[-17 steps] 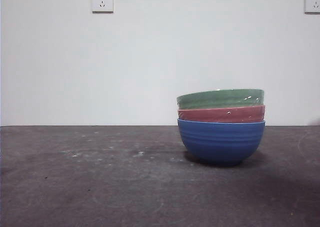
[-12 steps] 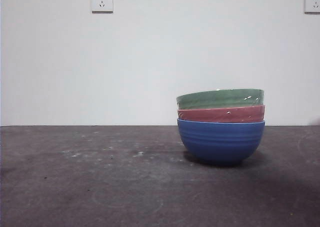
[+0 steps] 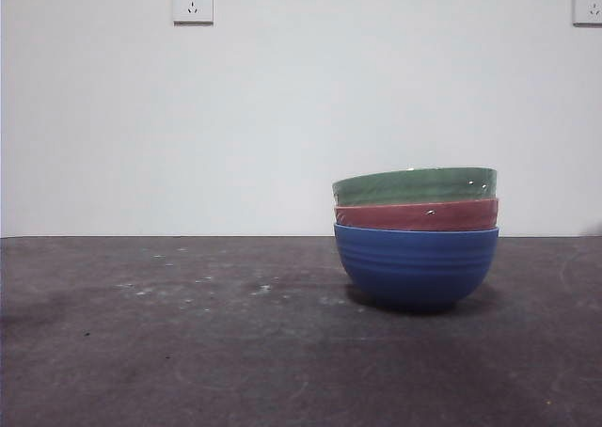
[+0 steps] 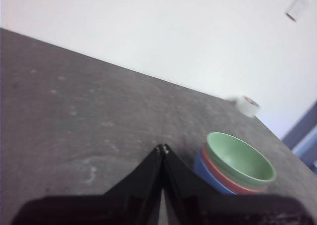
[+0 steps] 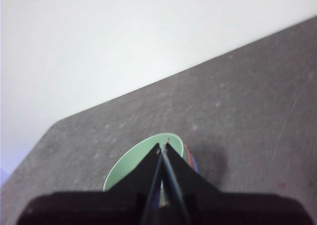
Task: Pick up the green bowl on the top,put the green bowl on the left,pick up the red bowl in the middle,put the red bowl on the right
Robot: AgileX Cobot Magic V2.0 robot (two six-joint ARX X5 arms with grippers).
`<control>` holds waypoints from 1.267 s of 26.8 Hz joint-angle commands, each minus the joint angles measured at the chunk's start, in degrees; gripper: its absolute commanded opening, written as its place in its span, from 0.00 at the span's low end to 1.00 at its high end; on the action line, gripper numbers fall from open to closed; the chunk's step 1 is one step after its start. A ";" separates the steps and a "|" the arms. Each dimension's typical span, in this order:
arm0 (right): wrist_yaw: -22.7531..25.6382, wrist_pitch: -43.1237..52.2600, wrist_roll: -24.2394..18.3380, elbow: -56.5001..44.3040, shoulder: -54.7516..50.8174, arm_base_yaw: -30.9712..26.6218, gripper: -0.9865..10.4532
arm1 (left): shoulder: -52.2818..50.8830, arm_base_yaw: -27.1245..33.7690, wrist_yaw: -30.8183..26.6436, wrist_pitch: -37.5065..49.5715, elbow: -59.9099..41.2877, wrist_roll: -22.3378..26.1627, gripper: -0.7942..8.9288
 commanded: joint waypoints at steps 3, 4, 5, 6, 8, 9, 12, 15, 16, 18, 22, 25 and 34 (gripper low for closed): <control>-0.09 -5.31 -8.17 8.50 7.91 0.07 0.08 | 9.70 0.11 4.81 -1.11 7.06 6.73 0.08; -0.09 -6.86 -9.92 10.32 9.79 0.07 0.08 | 12.09 0.11 6.36 -1.42 8.74 7.72 0.08; -0.07 -8.31 -11.56 11.85 11.34 0.07 0.08 | 14.10 0.11 7.89 -1.77 10.19 8.55 0.08; -0.09 -10.03 -13.55 13.60 13.18 0.07 0.08 | 16.48 0.11 9.92 -2.25 11.93 9.84 0.08; -0.11 -13.16 -17.22 16.68 16.48 0.07 0.08 | 20.81 0.11 13.79 -3.13 15.21 12.48 0.08; -0.24 -14.73 -19.10 18.18 18.21 0.07 0.08 | 23.12 0.07 15.47 -4.07 17.09 14.08 0.08; -3.19 -17.70 -24.94 21.46 22.27 0.07 0.09 | 29.83 -0.63 17.40 -8.11 22.69 19.56 0.08; -4.57 -18.01 -28.37 22.71 24.94 0.07 0.09 | 36.11 -2.60 17.64 -12.72 28.35 25.40 0.08; -4.57 -17.94 -29.09 22.75 25.53 0.07 0.09 | 38.07 -3.61 17.59 -14.03 30.18 27.28 0.08; -4.55 -17.94 -29.57 22.75 26.53 0.07 0.09 | 41.53 -5.77 17.11 -15.65 33.33 28.94 0.10; -4.37 -17.97 -29.53 22.75 28.13 0.07 0.28 | 48.17 -11.23 13.35 -15.85 38.75 28.92 0.42; -3.93 -17.22 -29.53 22.75 28.41 0.04 0.34 | 55.10 -17.68 11.28 -15.72 44.17 29.79 0.44; -3.89 -15.45 -27.98 23.32 28.37 0.00 0.33 | 83.17 -36.54 3.61 -25.97 69.64 42.32 0.44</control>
